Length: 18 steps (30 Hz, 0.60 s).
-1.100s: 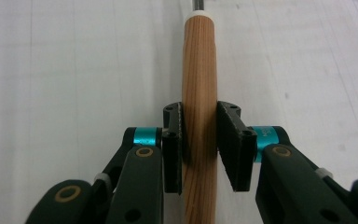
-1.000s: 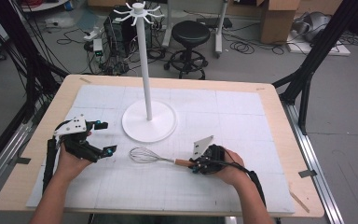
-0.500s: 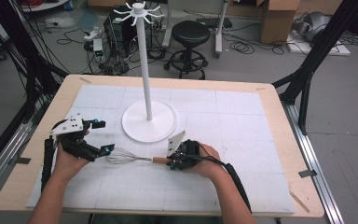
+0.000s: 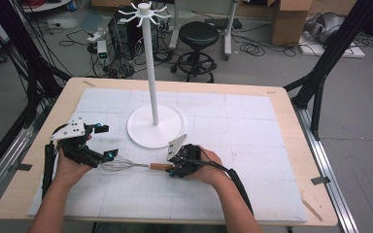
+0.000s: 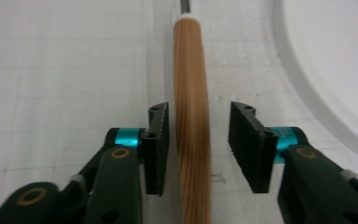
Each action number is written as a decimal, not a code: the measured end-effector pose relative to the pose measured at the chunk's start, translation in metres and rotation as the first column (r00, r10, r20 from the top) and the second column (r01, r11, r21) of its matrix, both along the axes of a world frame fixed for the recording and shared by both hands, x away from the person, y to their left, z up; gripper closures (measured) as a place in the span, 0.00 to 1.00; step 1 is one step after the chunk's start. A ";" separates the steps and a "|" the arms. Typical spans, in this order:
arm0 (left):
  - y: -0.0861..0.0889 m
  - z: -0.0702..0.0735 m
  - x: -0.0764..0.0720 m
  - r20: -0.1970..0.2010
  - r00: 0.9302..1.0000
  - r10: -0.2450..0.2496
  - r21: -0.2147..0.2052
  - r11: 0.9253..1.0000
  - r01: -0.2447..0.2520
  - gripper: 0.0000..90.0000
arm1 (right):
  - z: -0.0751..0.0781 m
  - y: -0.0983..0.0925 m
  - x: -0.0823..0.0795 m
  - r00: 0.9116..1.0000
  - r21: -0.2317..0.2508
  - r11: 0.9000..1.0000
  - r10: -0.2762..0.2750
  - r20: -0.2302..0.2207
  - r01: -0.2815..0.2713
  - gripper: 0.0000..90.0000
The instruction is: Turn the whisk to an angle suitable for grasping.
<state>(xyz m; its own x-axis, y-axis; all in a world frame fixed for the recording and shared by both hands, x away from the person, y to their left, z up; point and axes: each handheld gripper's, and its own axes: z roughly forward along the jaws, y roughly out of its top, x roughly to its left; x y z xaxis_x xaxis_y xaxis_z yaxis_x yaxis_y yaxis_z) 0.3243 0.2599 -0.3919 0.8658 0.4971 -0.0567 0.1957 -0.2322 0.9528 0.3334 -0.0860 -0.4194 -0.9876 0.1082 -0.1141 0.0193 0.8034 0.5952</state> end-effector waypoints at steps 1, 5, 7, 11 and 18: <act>0.000 0.000 0.000 0.001 1.000 -0.001 0.000 1.000 0.001 0.02 | 0.003 -0.004 -0.001 1.000 0.016 1.000 -0.012 0.005 0.011 0.60; -0.001 0.000 0.000 0.000 1.000 -0.002 0.001 1.000 0.002 0.02 | 0.017 -0.024 -0.006 0.998 0.095 0.994 -0.058 0.032 0.055 0.55; -0.001 0.000 0.000 -0.002 1.000 -0.003 0.002 1.000 0.003 0.02 | 0.024 -0.035 -0.010 0.995 0.139 0.986 -0.093 0.038 0.087 0.53; -0.002 0.000 0.000 -0.001 1.000 -0.005 0.002 1.000 0.005 0.02 | 0.033 -0.060 -0.017 0.986 0.208 0.967 -0.161 0.051 0.147 0.49; -0.002 0.000 0.000 -0.003 1.000 -0.007 0.004 1.000 0.007 0.02 | 0.039 -0.097 -0.030 0.966 0.289 0.930 -0.252 0.058 0.226 0.43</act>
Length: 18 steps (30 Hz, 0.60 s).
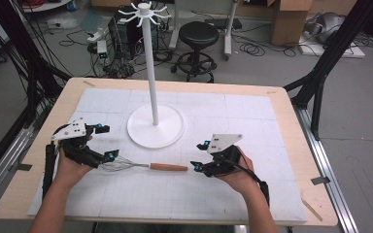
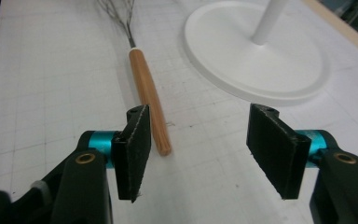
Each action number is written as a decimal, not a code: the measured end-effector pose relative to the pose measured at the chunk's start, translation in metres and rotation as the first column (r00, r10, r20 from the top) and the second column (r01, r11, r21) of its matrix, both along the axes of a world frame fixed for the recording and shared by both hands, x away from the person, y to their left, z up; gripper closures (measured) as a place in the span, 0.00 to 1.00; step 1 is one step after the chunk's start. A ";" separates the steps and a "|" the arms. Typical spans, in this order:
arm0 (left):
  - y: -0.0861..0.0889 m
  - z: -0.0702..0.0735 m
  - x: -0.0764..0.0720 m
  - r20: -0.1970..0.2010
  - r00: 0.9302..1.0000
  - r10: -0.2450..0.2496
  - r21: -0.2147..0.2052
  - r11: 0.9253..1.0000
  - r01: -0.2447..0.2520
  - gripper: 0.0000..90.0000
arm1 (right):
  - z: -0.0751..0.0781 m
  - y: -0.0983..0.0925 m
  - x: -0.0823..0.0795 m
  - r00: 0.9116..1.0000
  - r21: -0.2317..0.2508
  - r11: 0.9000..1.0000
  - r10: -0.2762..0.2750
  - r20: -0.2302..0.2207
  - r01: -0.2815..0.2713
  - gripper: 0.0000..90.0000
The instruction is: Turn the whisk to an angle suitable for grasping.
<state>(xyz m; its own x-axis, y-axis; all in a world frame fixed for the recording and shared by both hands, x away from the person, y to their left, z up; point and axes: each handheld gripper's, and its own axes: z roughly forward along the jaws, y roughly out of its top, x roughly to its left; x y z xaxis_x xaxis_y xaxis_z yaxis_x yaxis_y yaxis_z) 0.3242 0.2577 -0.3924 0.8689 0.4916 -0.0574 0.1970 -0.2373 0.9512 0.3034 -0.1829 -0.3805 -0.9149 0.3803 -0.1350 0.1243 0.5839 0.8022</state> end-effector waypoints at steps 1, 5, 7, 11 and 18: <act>0.000 0.000 0.000 0.000 1.000 -0.001 0.001 1.000 0.001 0.02 | 0.001 -0.005 -0.002 1.000 0.013 1.000 -0.019 0.008 0.019 0.42; -0.001 0.000 0.000 -0.002 1.000 -0.003 0.001 1.000 0.003 0.02 | 0.005 -0.021 -0.012 0.997 0.078 0.995 -0.071 0.027 0.069 0.39; -0.001 0.000 0.000 -0.002 1.000 -0.004 0.002 1.000 0.004 0.02 | 0.007 -0.026 -0.015 0.994 0.098 0.990 -0.102 0.039 0.098 0.36; -0.001 0.000 -0.001 0.001 1.000 -0.010 0.004 1.000 0.010 0.02 | 0.008 -0.039 -0.020 0.987 0.179 0.974 -0.153 0.050 0.142 0.34; -0.003 -0.001 0.001 -0.006 1.000 -0.018 0.005 1.000 0.019 0.02 | 0.002 -0.057 -0.021 0.976 0.209 0.956 -0.216 0.037 0.203 0.27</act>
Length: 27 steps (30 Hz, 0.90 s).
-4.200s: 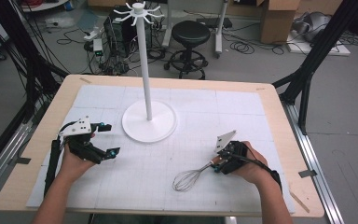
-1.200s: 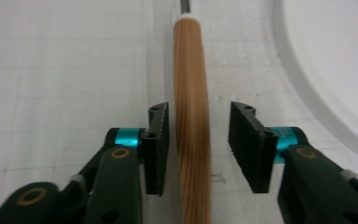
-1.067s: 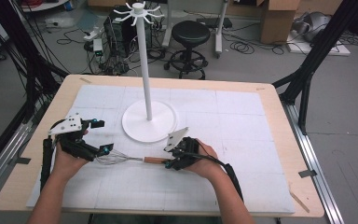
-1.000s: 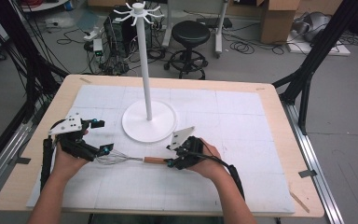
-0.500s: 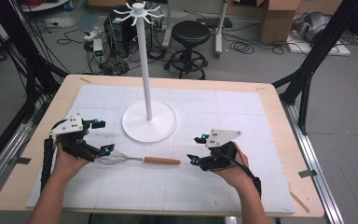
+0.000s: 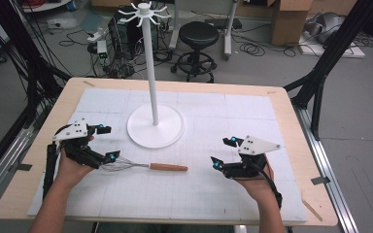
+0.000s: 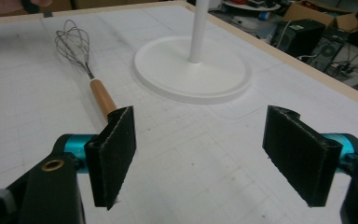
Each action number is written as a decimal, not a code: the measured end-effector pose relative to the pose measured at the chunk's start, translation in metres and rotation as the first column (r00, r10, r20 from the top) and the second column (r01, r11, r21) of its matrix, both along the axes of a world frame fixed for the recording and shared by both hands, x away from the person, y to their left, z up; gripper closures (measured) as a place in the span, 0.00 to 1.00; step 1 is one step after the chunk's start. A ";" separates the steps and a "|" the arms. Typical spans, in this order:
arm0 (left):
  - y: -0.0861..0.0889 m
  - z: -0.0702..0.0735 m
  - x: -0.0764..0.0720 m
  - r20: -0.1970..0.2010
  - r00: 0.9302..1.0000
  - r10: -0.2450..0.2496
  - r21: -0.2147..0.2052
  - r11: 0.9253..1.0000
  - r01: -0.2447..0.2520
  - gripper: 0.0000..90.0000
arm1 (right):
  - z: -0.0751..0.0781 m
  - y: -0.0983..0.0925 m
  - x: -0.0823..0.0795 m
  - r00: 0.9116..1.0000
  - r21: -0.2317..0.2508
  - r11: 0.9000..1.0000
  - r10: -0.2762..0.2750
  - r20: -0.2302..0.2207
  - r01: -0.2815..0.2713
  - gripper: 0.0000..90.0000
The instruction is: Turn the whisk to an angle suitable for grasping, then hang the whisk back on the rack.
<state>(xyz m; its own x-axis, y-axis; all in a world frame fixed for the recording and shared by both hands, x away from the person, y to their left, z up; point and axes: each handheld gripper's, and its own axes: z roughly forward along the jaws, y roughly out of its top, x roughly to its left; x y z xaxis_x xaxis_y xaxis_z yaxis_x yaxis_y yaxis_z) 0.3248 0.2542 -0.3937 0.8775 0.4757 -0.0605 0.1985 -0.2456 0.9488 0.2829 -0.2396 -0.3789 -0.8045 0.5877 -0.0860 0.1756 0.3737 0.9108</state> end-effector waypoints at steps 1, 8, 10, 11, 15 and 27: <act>0.000 0.000 0.000 -0.001 1.000 0.001 0.001 1.000 -0.001 0.02 | 0.000 -0.003 0.000 1.000 0.007 1.000 -0.008 0.001 0.008 0.26; -0.002 -0.001 0.000 -0.004 1.000 -0.013 0.003 1.000 0.013 0.02 | 0.003 -0.008 0.001 0.999 0.068 0.997 -0.035 0.009 0.035 0.23; -0.002 -0.001 0.000 -0.002 1.000 -0.014 -0.001 1.000 0.014 0.02 | 0.002 -0.008 0.002 0.999 0.069 0.997 -0.042 0.005 0.041 0.22; -0.001 -0.001 0.000 -0.002 1.000 -0.017 0.000 1.000 0.017 0.02 | 0.002 -0.008 0.002 0.999 0.072 0.996 -0.045 0.002 0.045 0.21; -0.003 -0.001 -0.001 -0.002 1.000 -0.020 0.007 1.000 0.020 0.02 | 0.002 -0.009 0.003 0.999 0.095 0.995 -0.043 -0.008 0.043 0.18; -0.005 0.001 -0.001 0.001 1.000 -0.031 0.004 1.000 0.031 0.02 | 0.002 -0.014 0.004 0.998 0.116 0.991 -0.057 -0.022 0.059 0.13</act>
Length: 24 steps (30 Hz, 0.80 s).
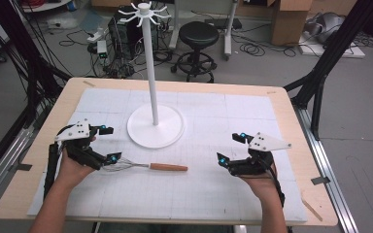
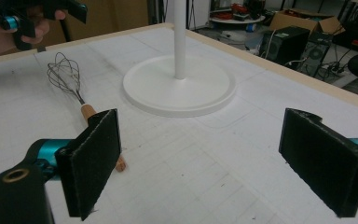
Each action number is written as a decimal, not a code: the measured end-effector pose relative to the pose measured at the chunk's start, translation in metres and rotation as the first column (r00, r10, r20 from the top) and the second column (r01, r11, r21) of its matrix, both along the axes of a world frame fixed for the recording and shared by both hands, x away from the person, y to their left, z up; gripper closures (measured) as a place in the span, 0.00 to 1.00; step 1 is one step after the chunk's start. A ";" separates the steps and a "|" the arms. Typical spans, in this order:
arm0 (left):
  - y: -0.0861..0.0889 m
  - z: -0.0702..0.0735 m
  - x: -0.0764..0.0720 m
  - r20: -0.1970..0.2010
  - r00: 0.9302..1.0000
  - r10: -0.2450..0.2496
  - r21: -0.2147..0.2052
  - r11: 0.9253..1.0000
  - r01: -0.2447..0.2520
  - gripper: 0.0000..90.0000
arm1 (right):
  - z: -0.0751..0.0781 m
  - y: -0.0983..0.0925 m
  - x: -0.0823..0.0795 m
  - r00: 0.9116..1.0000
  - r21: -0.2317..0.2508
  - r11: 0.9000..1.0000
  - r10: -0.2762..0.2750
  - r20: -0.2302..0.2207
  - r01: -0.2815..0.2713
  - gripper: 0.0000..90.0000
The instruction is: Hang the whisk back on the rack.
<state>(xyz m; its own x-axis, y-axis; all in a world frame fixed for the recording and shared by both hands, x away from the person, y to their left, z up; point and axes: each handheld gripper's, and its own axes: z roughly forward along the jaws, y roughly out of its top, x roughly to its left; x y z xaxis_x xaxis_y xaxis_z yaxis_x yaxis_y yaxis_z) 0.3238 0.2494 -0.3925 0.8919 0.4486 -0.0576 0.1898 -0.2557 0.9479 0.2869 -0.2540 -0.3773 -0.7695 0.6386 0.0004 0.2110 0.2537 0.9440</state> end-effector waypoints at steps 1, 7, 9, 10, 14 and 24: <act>0.000 0.000 0.000 -0.001 1.000 -0.001 0.000 1.000 0.001 0.02 | 0.000 0.000 0.000 1.000 -0.002 1.000 -0.003 -0.001 0.003 0.13; -0.004 0.003 -0.002 -0.003 1.000 -0.017 0.016 1.000 0.017 0.02 | -0.001 0.001 -0.001 1.000 -0.016 1.000 -0.005 0.006 0.005 0.13; -0.009 0.004 -0.002 -0.009 1.000 -0.027 0.015 1.000 0.027 0.02 | 0.001 0.000 -0.002 1.000 -0.017 1.000 -0.006 0.009 0.006 0.13; -0.012 0.005 -0.002 -0.014 0.999 -0.040 0.026 0.999 0.041 0.02 | 0.001 0.000 -0.002 1.000 -0.011 1.000 -0.006 0.011 0.007 0.13; -0.029 0.010 -0.001 -0.026 0.996 -0.081 0.071 0.994 0.082 0.02 | 0.003 -0.005 -0.003 1.000 -0.002 1.000 -0.014 0.026 0.014 0.13; -0.089 0.011 0.008 -0.081 0.981 -0.179 0.226 0.955 0.192 0.02 | 0.002 -0.009 -0.002 0.999 -0.007 1.000 -0.029 0.019 0.029 0.13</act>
